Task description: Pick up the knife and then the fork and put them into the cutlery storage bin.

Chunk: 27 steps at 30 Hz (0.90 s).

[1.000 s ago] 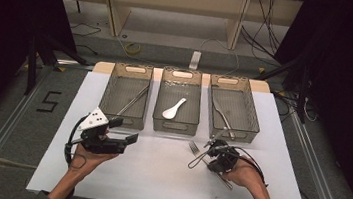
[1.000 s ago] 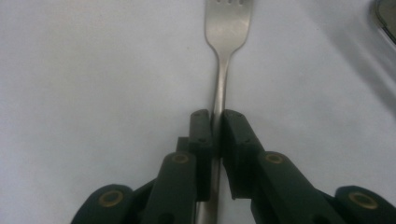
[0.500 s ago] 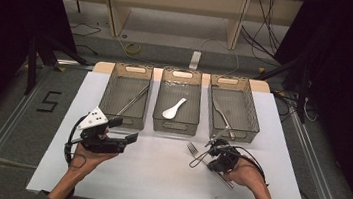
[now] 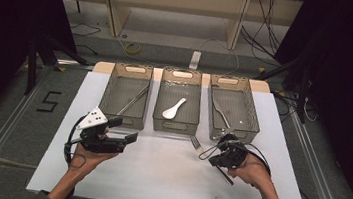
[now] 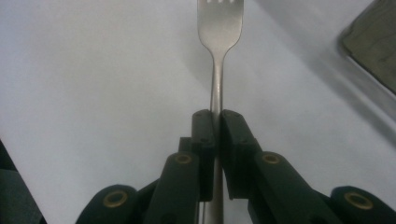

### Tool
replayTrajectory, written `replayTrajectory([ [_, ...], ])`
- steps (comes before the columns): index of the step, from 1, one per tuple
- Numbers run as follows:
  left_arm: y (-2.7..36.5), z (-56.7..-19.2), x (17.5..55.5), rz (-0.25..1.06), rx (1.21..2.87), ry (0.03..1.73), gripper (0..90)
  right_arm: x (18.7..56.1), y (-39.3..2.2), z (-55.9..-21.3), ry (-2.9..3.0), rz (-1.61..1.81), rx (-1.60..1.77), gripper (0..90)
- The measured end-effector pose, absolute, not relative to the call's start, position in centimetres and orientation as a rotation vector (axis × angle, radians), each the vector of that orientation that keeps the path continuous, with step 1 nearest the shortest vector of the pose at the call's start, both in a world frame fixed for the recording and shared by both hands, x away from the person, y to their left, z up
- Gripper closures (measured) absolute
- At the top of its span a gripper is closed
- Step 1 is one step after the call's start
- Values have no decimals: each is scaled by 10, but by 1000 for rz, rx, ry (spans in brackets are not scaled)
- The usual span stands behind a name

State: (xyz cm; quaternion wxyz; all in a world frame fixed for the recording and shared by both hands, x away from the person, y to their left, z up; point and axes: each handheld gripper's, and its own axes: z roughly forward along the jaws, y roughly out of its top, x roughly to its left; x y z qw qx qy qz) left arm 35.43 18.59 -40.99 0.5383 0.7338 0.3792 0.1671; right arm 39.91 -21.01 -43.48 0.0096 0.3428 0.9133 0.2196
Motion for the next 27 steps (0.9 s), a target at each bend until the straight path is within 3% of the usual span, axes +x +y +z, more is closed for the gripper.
replayTrajectory([
  [27, 186, -410, 354, 379, 1717, 890, 175, 420, -250, -391, 2612, 954, 1177, 849],
])
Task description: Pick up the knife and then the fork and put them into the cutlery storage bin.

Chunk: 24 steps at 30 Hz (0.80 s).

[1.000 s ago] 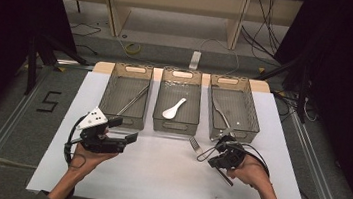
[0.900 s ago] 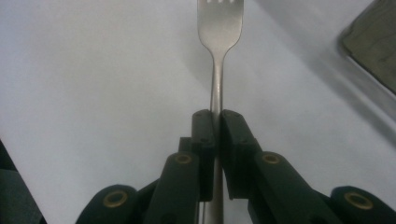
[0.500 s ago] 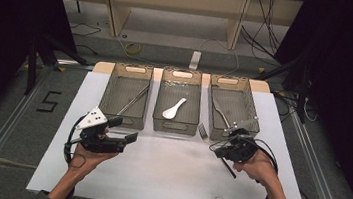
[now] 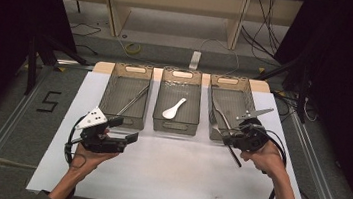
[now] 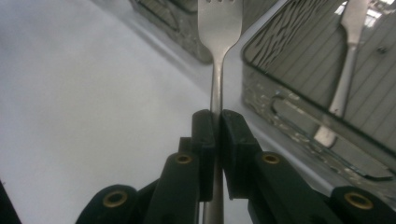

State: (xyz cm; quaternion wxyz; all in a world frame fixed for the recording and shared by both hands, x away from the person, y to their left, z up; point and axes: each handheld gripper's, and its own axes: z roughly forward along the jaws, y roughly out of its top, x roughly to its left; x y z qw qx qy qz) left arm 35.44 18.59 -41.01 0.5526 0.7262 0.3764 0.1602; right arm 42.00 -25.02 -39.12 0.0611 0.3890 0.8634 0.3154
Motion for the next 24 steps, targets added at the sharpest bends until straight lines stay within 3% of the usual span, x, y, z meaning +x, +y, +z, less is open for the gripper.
replayTrajectory([
  [24, 187, -409, 354, 386, 1707, 879, 162, 476, -256, -352, 2484, 973, 1264, 849],
])
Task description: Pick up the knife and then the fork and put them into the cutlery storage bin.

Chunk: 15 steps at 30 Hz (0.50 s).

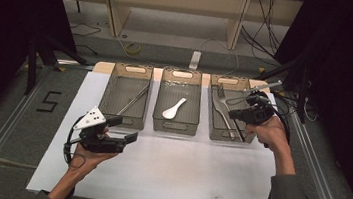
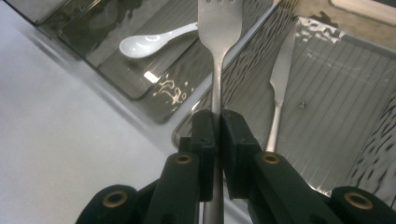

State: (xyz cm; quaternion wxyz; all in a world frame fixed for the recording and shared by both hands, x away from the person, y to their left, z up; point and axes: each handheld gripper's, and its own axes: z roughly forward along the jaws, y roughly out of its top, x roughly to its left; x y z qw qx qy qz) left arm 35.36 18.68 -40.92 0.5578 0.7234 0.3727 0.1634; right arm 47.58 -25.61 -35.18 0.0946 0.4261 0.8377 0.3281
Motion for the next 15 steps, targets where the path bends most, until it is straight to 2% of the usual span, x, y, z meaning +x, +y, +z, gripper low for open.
replayTrajectory([
  [15, 187, -409, 353, 385, 1706, 879, 162, 511, -252, -349, 2433, 936, 1360, 849],
])
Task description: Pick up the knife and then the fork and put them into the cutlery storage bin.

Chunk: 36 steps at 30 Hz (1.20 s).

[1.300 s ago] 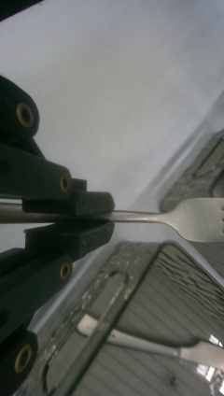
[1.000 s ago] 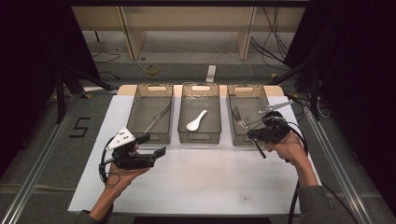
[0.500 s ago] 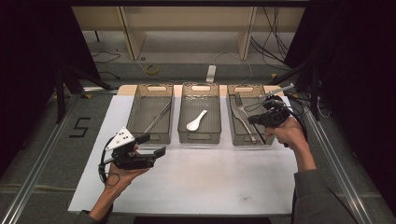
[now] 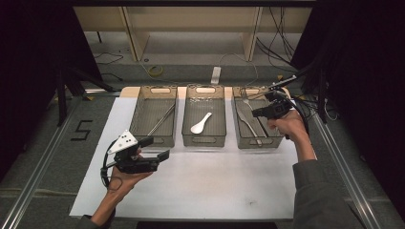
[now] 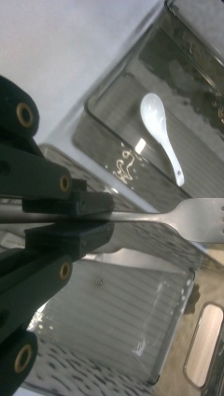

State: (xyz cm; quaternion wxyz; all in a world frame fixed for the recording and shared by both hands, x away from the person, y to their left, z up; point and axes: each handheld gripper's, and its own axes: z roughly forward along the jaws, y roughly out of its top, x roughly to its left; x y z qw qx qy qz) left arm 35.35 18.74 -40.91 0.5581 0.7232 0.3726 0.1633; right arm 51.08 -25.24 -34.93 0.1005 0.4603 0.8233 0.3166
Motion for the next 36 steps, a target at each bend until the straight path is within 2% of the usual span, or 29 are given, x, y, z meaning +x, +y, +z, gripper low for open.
replayTrajectory([
  [18, 188, -409, 353, 381, 1699, 880, 162, 542, -259, -364, 2378, 839, 1461, 848],
  [36, 188, -408, 353, 383, 1699, 880, 162, 553, -251, -382, 2368, 762, 1480, 848],
])
